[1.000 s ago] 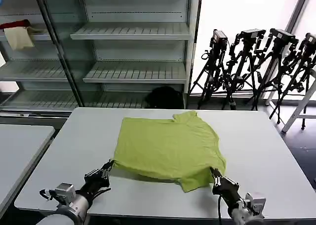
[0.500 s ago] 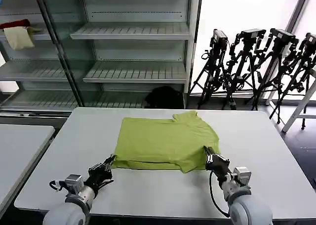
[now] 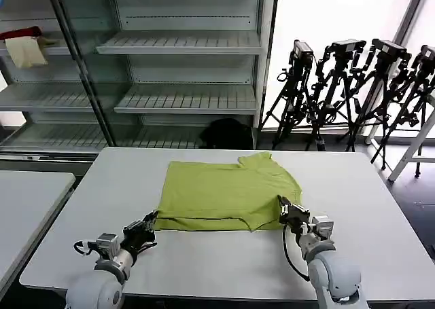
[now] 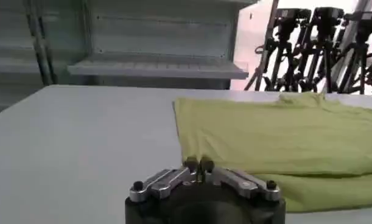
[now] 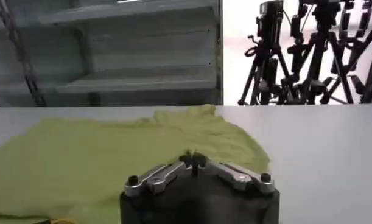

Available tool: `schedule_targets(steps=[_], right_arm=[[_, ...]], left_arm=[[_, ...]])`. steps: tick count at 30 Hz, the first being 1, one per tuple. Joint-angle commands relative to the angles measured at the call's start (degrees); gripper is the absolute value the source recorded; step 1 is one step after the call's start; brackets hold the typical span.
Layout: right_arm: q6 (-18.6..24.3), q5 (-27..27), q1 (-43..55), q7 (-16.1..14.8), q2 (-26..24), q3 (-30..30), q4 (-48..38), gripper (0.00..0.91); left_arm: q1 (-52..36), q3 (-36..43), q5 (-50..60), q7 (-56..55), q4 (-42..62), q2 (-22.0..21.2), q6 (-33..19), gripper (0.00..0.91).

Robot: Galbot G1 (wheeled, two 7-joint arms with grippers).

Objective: Fold and organize the clothes.

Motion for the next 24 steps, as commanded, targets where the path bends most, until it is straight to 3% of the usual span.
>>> schedule_targets(steps=[1, 11, 20, 24], right_arm=[[0.86, -0.13, 2.02, 0.64, 0.34, 0.7, -2.48, 0.907], [-1.18, 2.86, -7.99, -0.26, -3.97, 3.04, 6.91, 0.907], [-1.15, 3.22, -12.12, -0.67, -5.7, 4.94, 7.6, 0.907], [-1.11, 3.13, -12.24, -0.61, -5.8, 5.3, 6.2, 0.776]], left_arm=[[-0.65, -0.13, 0.8, -0.02, 0.11, 0.07, -0.01, 0.907], [3.31, 0.66, 1.85, -0.31, -2.18, -0.05, 0.01, 0.907], [3.47, 1.69, 3.41, -0.44, -1.74, -0.24, 0.06, 0.907], [3.35, 1.75, 3.4, -0.46, -1.64, -0.38, 0.06, 0.907]])
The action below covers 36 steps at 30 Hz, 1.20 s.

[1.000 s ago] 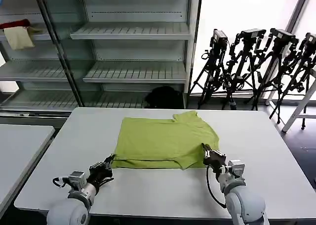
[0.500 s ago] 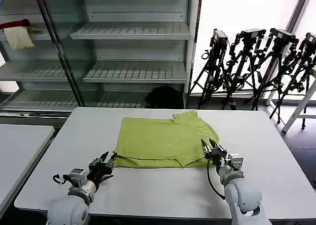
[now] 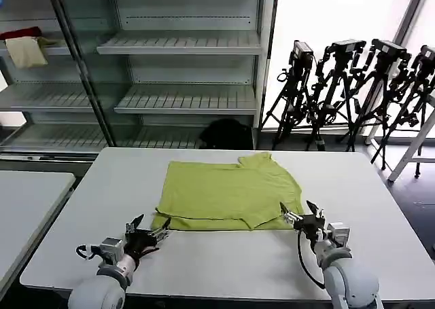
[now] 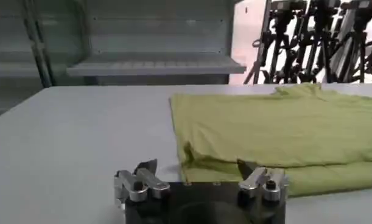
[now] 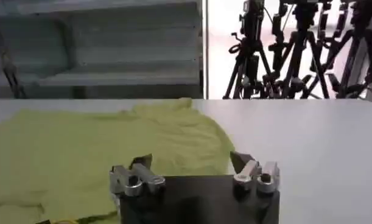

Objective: Fold and organize the clothes.

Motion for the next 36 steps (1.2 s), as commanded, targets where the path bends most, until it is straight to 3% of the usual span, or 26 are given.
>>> schedule_targets(steps=[1, 2, 3, 4, 5, 6, 7, 9, 11, 15, 16, 17, 19, 20, 36], right_arm=[[-0.2, 0.53, -3.03, -0.02, -1.01, 0.9, 0.56, 0.715], [-0.18, 0.48, -2.97, 0.11, -0.99, 0.94, 0.35, 0.655], [-0.17, 0.51, -2.95, 0.13, -0.94, 0.99, -0.06, 0.484], [-0.18, 0.52, -2.98, 0.15, -0.89, 1.03, -0.19, 0.423], [-0.18, 0.54, -3.04, 0.14, -0.92, 1.05, -0.25, 0.272], [-0.18, 0.56, -3.1, 0.15, -0.93, 1.05, -0.25, 0.272], [-0.18, 0.55, -3.18, 0.11, -0.94, 1.07, -0.2, 0.161], [-0.18, 0.54, -3.34, 0.11, -0.94, 1.04, -0.11, 0.121], [-0.18, 0.53, -3.63, 0.09, -0.97, 0.99, 0.05, 0.02], [-0.19, 0.34, -3.93, 0.13, -0.88, 1.06, -0.21, 0.0], [-0.18, 0.37, -3.95, 0.13, -0.89, 1.06, -0.36, 0.0], [-0.18, 0.38, -3.96, 0.11, -0.87, 1.1, -0.4, 0.0], [-0.18, 0.37, -3.93, 0.09, -0.79, 1.12, -0.4, 0.0], [-0.18, 0.38, -3.92, 0.09, -0.79, 1.11, -0.37, 0.0], [-0.2, 1.06, -4.1, -0.06, -0.85, 1.29, 1.46, 0.0]], left_arm=[[0.63, 0.39, 0.63, -0.04, -0.1, -0.11, 0.05, 0.907], [0.57, 0.43, 0.66, -0.06, -0.02, -0.11, 0.04, 0.907], [0.52, 0.43, 0.72, -0.07, 0.08, -0.11, 0.05, 0.907], [0.44, 0.44, 0.79, -0.07, 0.12, -0.12, 0.04, 0.907], [0.34, 0.43, 0.88, -0.08, 0.41, -0.11, 0.05, 0.907], [0.19, 0.4, 0.91, -0.1, 0.61, -0.1, 0.05, 0.907], [0.06, 0.33, 0.96, -0.12, 1.04, -0.1, 0.06, 0.907], [-0.3, 0.24, 1.25, -0.14, 1.69, -0.07, 0.05, 0.907], [-0.52, 0.17, 1.63, -0.18, 2.5, -0.02, 0.06, 0.907], [-0.63, 0.12, 1.9, -0.19, 3.76, -0.03, 0.06, 0.907], [-0.62, 0.13, 1.89, -0.14, 3.97, -0.04, 0.04, 0.756], [-0.57, 0.16, 1.9, -0.09, 4.2, -0.06, 0.02, 0.353], [-0.51, 0.2, 1.85, 0.03, 4.38, -0.18, 0.01, 0.071], [-0.48, 0.22, 1.84, 0.06, 4.39, -0.22, 0.0, 0.02], [0.1, 1.13, 3.1, 2.37, 3.74, -0.06, 0.04, 0.0]])
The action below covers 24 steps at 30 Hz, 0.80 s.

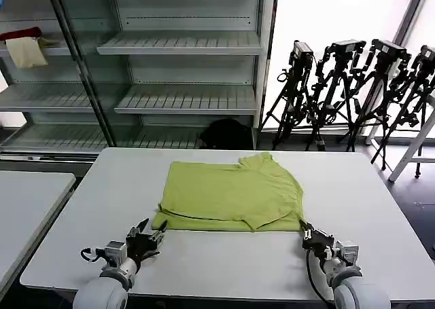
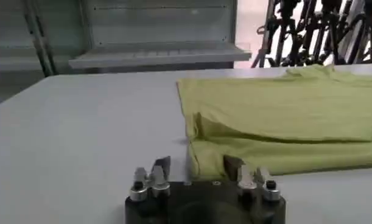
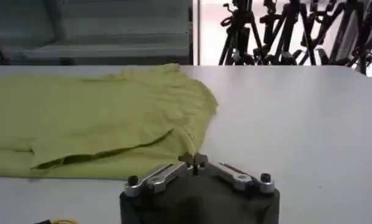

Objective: Fold and organize the clothes.

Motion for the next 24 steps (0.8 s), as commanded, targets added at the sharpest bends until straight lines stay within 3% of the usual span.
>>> schedule_targets(steps=[1, 14, 20, 24], right_arm=[[-0.02, 0.11, -0.17, 0.03, -0.07, 0.07, 0.41, 0.0], [-0.06, 3.17, -3.13, 0.53, -0.85, 0.95, 2.73, 0.0], [-0.09, 8.75, -10.27, 3.88, -1.74, 0.91, 8.0, 0.0], [-0.14, 13.67, -16.28, 8.22, -2.34, 0.42, 13.16, 0.0]], left_arm=[[0.45, 0.97, 0.71, 1.59, -0.17, -0.15, 0.21, 0.0], [2.14, 0.66, 3.99, 2.23, -1.5, 0.23, -2.11, 0.0], [9.98, -2.58, 0.48, 1.82, -10.13, 2.19, -1.57, 0.0], [15.23, -4.8, -2.68, -0.02, -16.21, 3.6, -0.17, 0.0]])
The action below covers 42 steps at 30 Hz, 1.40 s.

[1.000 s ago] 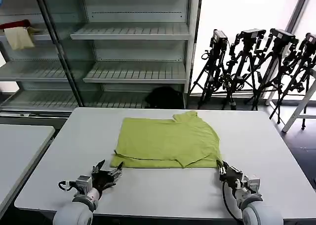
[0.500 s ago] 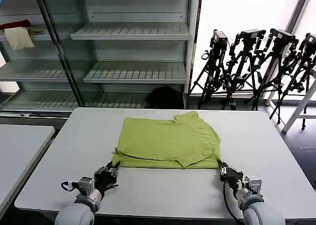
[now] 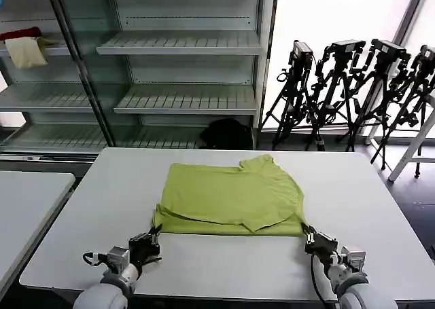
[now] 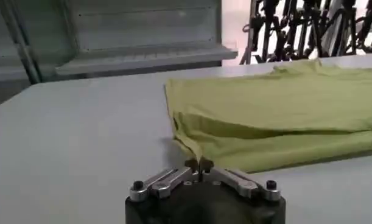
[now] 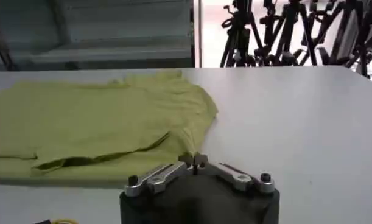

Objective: Fold and organize the clothes.

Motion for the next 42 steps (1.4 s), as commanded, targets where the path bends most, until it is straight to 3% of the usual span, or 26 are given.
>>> schedule_targets(steps=[1, 7, 15, 16, 17, 18, 23, 27, 31, 35, 38, 42], right_arm=[[0.01, 6.9, -9.8, 6.26, -0.5, -0.57, 7.66, 0.0], [0.03, 5.43, -14.23, 11.46, 0.74, -3.63, 10.92, 0.0], [-0.03, 3.92, -15.48, 13.85, 1.51, -5.35, 13.96, 0.0], [-0.03, 3.46, -15.62, 14.0, 1.67, -5.8, 14.32, 0.907], [-0.03, 3.08, -15.45, 13.84, 1.8, -5.88, 14.0, 0.907], [-0.03, 2.61, -15.28, 13.81, 1.88, -5.93, 13.73, 0.907], [0.11, 0.07, -13.65, 13.34, 2.69, -5.6, 11.08, 0.907], [0.27, -2.81, -10.83, 14.04, 3.67, -4.64, 10.94, 0.907], [0.15, -2.39, -8.55, 13.8, 3.96, -3.22, 12.26, 0.907], [0.06, -2.03, -4.32, 11.58, 4.12, -2.5, 12.9, 0.907], [-0.06, -2.06, 2.2, 9.54, 4.34, -3.04, 10.91, 0.907], [-0.36, 1.14, 16.42, 7.93, 3.0, -6.68, 1.46, 0.907]], left_arm=[[12.52, -4.57, -5.59, -2.85, -13.27, 2.84, 0.79, 0.0], [16.83, -6.71, -7.43, -6.14, -13.26, 3.0, -0.36, 0.0], [17.92, -6.34, -6.24, -10.64, -13.93, 2.28, -1.01, 0.01], [17.88, -6.27, -6.22, -10.63, -13.92, 2.3, -1.02, 0.161], [17.86, -6.02, -6.11, -10.52, -13.86, 2.36, -0.99, 0.625], [17.67, -5.79, -6.16, -10.66, -13.62, 2.3, -0.71, 0.907], [16.93, -5.0, -4.91, -11.45, -13.08, 1.49, -0.66, 0.907], [15.23, -4.88, -4.58, -12.91, -12.48, 0.88, -3.46, 0.907], [14.47, -6.43, -5.03, -14.13, -13.13, 0.43, -3.5, 0.907], [10.95, -9.29, -7.59, -13.39, -13.22, 0.03, -3.9, 0.907], [4.48, -9.58, -10.17, -11.09, -12.02, 0.12, -1.89, 0.907], [-9.2, -7.15, -11.96, -7.48, -6.12, 1.2, 1.5, 0.907]])
